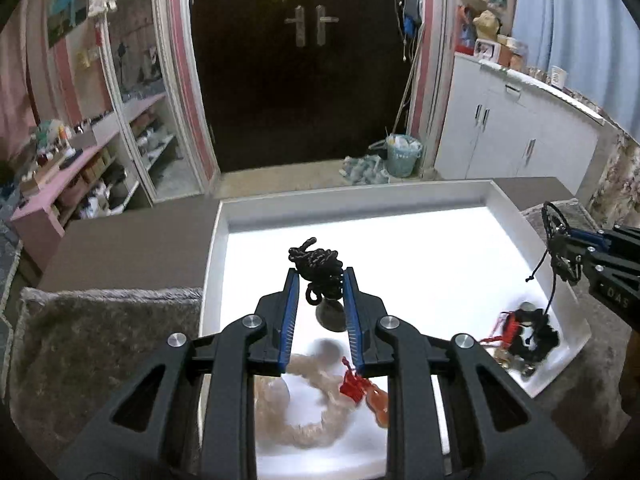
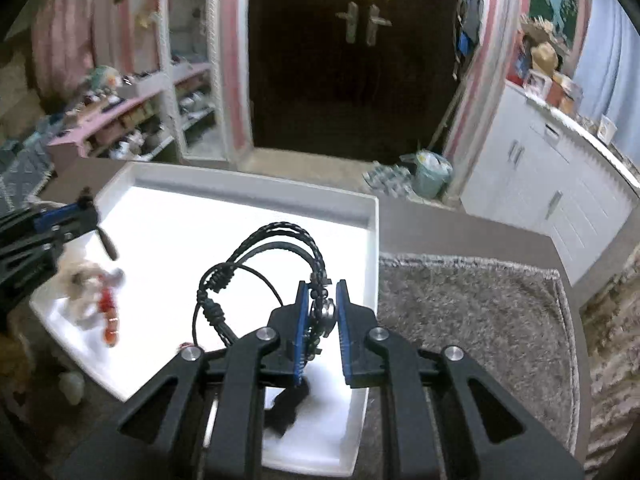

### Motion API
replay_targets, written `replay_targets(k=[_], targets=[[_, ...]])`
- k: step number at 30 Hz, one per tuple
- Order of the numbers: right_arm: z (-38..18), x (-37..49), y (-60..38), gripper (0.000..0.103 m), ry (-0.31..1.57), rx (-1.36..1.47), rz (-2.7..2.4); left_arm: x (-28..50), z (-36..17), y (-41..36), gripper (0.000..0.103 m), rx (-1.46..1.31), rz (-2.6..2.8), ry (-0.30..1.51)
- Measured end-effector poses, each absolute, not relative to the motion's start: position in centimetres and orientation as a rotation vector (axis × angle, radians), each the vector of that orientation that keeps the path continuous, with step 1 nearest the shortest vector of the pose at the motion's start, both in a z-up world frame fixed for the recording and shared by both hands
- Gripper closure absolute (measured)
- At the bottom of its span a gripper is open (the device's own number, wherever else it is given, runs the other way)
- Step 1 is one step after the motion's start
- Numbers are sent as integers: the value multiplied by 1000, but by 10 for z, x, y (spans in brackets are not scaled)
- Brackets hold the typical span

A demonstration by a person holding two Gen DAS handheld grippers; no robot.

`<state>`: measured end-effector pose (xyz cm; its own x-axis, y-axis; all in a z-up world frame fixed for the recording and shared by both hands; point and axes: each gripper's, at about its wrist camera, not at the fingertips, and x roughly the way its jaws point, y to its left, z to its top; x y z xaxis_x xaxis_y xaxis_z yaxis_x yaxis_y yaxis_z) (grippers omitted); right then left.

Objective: Organize jewelry
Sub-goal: 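Carry the braided bracelet and knotted cord pendant toward the tray with both tools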

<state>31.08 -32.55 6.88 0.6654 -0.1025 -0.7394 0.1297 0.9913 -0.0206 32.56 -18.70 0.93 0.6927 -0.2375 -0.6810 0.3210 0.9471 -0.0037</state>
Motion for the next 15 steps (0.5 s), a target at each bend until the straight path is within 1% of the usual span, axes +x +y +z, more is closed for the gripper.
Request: replay_targets(k=[9,15], targets=[[36,331,-330,90,954,-34,-189,341,-16,-187,82,135,-290,793],[33,331,-326,90,949,-35,-177,343,-23,-192,82,147,-288,803]])
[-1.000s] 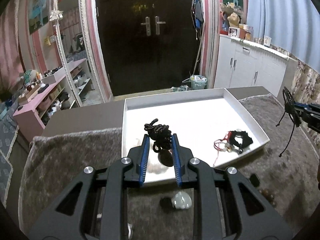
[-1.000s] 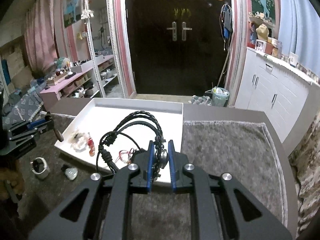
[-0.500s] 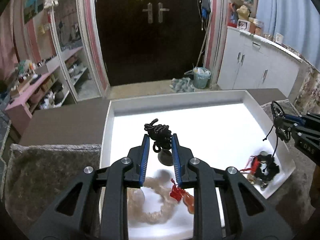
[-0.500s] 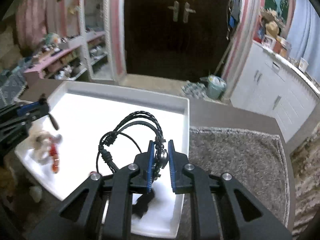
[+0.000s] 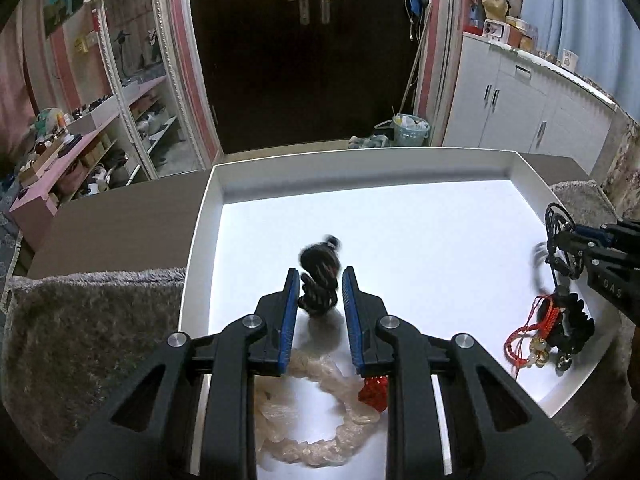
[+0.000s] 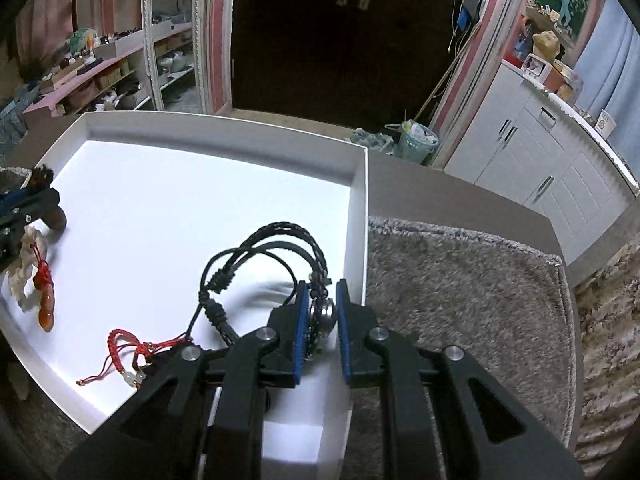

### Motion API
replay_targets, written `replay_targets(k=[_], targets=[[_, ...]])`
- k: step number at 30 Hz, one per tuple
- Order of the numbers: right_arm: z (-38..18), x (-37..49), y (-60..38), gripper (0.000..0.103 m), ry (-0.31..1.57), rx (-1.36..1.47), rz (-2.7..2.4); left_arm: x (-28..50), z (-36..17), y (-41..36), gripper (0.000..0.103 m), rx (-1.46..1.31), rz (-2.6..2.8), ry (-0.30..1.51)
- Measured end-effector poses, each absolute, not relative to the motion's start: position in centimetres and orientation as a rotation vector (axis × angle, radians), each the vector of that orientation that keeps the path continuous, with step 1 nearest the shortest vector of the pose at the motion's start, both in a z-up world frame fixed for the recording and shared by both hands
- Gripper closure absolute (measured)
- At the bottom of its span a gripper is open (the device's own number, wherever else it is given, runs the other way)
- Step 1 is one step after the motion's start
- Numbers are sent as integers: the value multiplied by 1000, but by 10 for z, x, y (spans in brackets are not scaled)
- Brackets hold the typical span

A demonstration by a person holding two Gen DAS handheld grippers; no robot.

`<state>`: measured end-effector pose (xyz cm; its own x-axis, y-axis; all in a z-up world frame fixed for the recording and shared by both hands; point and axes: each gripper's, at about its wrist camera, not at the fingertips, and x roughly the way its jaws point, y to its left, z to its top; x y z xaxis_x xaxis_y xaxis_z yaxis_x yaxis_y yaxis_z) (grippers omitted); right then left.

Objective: Organize jewelry
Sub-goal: 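Carry the braided bracelet and knotted cord pendant toward the tray with both tools, then open both tools to drop the bracelet and cord pendant into the tray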

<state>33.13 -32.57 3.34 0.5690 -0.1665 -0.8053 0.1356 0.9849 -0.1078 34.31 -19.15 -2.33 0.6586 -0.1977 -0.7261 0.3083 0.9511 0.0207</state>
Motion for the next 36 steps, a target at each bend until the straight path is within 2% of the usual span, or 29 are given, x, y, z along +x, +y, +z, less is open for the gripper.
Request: replay_targets(k=[28,32,34,36], targets=[[24,333,-328,89,929,25,-135,356,-37,-196,82,150,-269,837],[32,330,-330,87,907,36,-131,354,-36,-195,76,144,-271,826],[38,328,-331,80,893,43,-130,354,-34,-195,73,140,-269,824],[43,327,-333,72,882,49,-129,354,-32,-195,64,136,-268,819]])
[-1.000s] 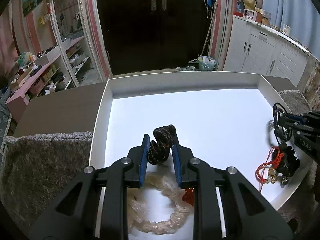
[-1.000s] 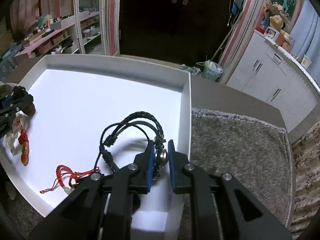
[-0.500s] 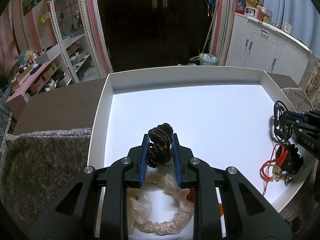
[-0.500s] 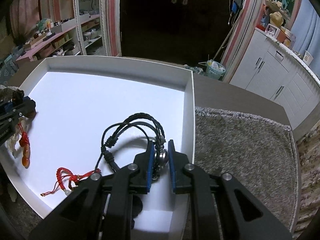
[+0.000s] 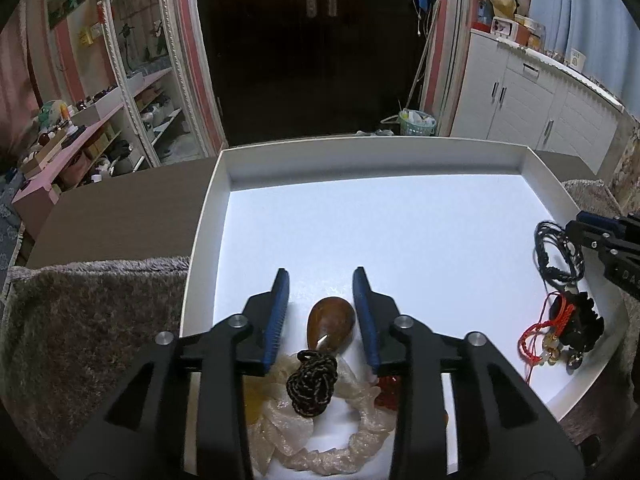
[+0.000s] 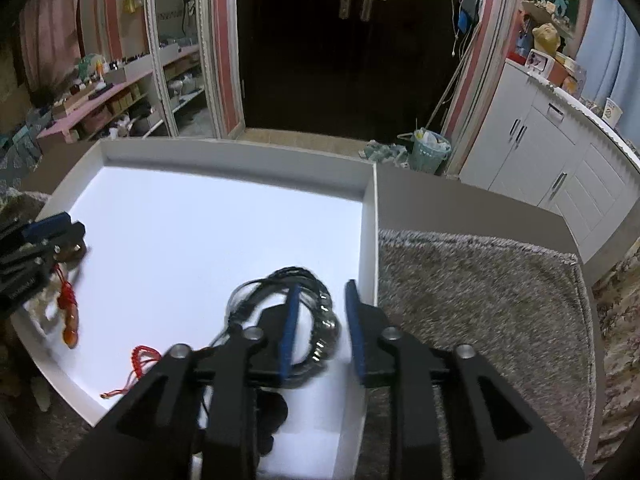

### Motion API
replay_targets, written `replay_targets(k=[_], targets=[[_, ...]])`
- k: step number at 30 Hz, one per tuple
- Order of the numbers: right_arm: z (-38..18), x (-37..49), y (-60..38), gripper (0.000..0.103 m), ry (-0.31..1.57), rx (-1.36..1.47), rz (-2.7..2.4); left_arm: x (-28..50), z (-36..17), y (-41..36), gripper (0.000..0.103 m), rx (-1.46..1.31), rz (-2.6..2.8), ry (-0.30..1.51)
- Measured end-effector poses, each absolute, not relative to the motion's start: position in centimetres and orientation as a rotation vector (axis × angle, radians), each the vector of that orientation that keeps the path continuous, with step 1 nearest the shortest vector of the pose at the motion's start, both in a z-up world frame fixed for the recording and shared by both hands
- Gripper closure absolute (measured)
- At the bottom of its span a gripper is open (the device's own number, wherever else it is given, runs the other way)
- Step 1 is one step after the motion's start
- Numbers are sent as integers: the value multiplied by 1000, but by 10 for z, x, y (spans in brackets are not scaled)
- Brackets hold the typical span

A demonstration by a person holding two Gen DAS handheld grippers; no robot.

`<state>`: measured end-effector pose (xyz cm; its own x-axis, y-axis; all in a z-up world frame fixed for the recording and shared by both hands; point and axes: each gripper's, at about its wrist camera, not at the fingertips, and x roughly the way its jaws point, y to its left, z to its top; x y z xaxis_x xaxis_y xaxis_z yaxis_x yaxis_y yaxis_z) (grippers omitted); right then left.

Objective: Organize jewelry
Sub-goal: 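Open both tools to drop the bracelet and cord pendant into the tray, then move both open tools back over the remaining jewelry on the rug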

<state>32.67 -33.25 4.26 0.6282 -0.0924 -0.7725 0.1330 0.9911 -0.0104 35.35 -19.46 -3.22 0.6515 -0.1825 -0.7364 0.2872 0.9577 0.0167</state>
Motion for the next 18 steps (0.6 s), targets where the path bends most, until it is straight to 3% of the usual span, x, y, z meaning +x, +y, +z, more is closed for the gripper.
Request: replay_targets(k=[6,14,18], targets=[[60,319,-335,72,829,77,-129,348,-19,-194,63,129,-273,794],[130,284,-319,72,647,75,-98,324,32,-182,59,100,-286,690],[149,262,-308,61,608,88,-39,307,53,-167,57,128,-266,664]])
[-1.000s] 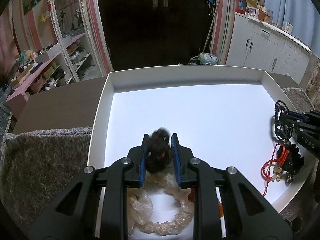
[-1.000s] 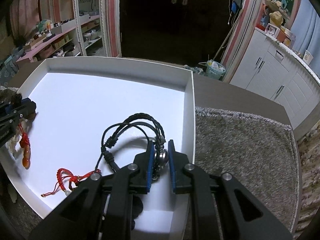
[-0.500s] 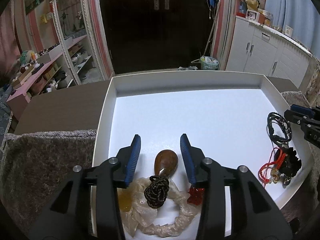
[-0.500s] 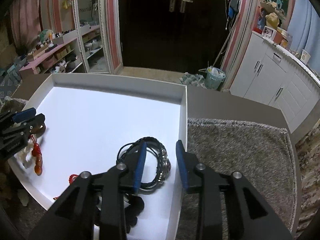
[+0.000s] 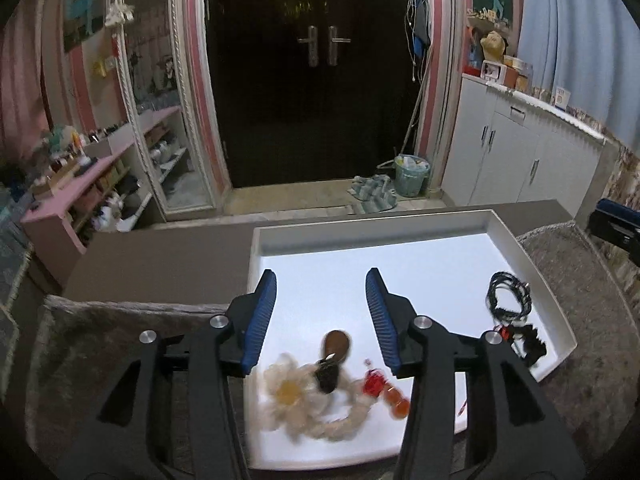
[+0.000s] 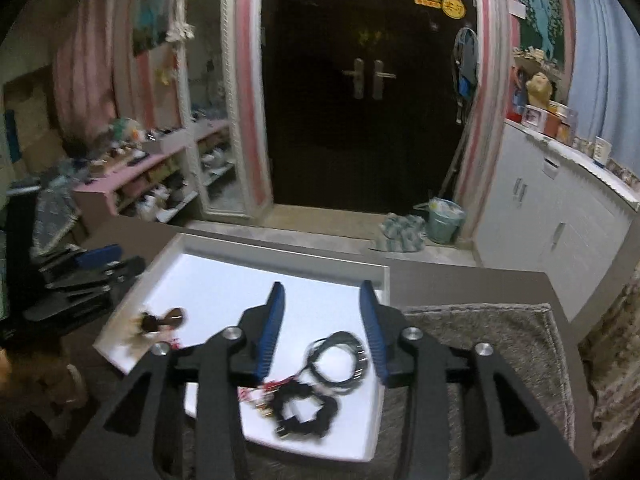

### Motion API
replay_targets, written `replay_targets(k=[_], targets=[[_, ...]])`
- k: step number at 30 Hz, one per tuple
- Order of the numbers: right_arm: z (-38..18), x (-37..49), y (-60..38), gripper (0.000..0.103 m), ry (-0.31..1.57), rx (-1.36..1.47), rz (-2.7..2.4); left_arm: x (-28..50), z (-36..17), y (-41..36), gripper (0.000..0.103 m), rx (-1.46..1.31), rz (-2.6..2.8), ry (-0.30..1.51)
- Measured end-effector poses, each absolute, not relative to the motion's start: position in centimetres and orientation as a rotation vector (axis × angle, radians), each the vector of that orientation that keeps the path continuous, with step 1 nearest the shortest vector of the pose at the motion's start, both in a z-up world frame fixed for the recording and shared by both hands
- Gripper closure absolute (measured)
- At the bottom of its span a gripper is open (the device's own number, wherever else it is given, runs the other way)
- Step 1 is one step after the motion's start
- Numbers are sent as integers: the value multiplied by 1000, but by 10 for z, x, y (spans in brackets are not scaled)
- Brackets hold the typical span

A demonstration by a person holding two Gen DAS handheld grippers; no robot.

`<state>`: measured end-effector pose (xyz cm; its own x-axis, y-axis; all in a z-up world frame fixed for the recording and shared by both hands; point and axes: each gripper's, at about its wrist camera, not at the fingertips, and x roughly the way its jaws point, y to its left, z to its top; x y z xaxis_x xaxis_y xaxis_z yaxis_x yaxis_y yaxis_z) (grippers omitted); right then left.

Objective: Organize jewelry
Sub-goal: 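Move both open tools back over the remaining jewelry on the rug, then grasp the white-band watch with the left tool while the right grasps the wooden bead bracelet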

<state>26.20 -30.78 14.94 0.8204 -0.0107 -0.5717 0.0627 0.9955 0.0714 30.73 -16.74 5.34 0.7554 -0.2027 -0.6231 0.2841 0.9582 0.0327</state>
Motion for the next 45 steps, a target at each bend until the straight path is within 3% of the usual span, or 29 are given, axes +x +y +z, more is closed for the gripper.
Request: replay_targets(k=[2,4,7,20,23,35,40,45], targets=[[150,253,-302,57,620,59,-32,296,61,-159,57,160,-249,651],[147,242,-296,45,630,37,-28,277,65,-146,54,165,-242,647],[135,220,-290,45,654,40,-15,253,62,-129,48,151,-243,653],[64,130,-273,44,758,160,-1,165,4,-86,47,147,-234,716],[55,118,-258,39,770,130,11,154,-5,-73,47,159,-219,728],[18,117,-266,41,852,116,-40,167,-26,-13,47,79,-133,778],[10,123,-260,49,872,110,-41,179,-39,-21,48,101,-157,823],[2,123,-255,56,886,92,-40,182,-51,-29,57,129,-197,879]])
